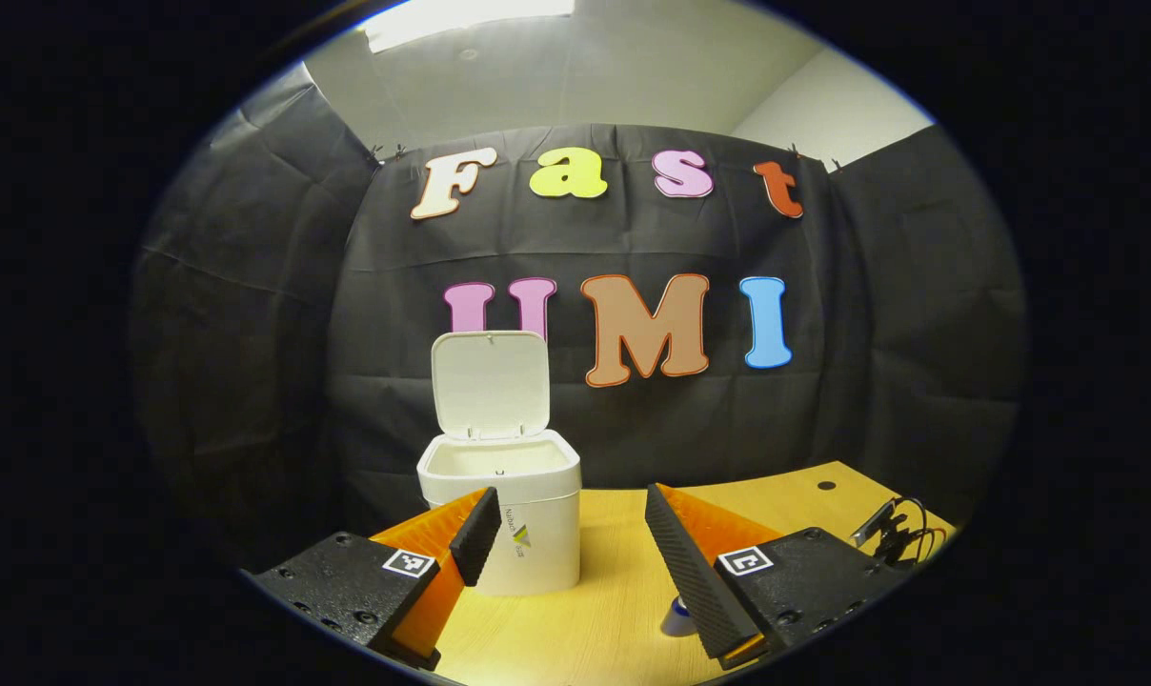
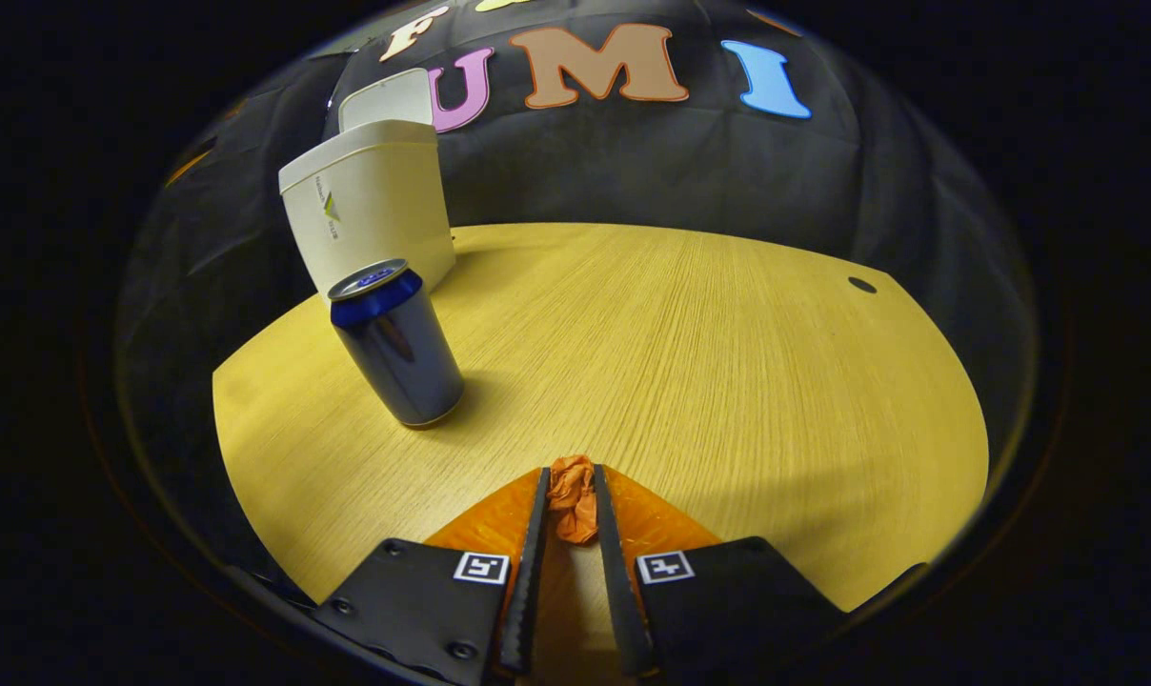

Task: Press the lid of the desktop garbage bin to open it, pick up the crumpled paper on the desktop and throw it into the bin, then pick up the pop can on the desktop and drop it into the bin, and finally close the garbage bin lid.

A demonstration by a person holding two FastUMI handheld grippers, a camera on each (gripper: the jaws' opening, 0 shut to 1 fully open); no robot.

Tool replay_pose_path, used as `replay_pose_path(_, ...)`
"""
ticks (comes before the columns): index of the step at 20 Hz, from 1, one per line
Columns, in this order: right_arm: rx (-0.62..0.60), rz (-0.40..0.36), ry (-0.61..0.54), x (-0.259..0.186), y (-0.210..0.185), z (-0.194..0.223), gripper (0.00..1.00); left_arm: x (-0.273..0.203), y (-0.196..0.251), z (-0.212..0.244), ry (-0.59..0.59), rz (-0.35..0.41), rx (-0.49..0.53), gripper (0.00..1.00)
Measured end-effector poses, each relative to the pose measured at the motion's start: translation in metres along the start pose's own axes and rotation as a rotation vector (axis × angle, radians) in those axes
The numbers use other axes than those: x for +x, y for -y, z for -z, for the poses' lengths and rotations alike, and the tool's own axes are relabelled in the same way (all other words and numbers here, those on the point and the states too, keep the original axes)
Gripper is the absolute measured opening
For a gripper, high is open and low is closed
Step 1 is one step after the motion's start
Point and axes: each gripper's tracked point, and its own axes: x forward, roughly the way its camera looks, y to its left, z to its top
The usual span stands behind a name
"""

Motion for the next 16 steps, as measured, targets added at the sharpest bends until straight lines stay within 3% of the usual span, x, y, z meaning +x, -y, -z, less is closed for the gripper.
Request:
replay_pose_path(4,-0.012,-0.013,0.121,-0.029,-0.005,-0.050,0.35,0.008,0.008,0.005,-0.012,0.030,-0.016,0.92)
replay_pose_path(10,-0.014,-0.079,0.395,-0.093,-0.035,-0.179,0.34,0.018,0.022,0.010,-0.017,0.088,-0.033,0.92)
replay_pose_path(16,-0.068,-0.136,0.571,-0.138,-0.069,-0.278,0.34,0.024,0.011,0.017,-0.022,0.091,-0.047,0.92)
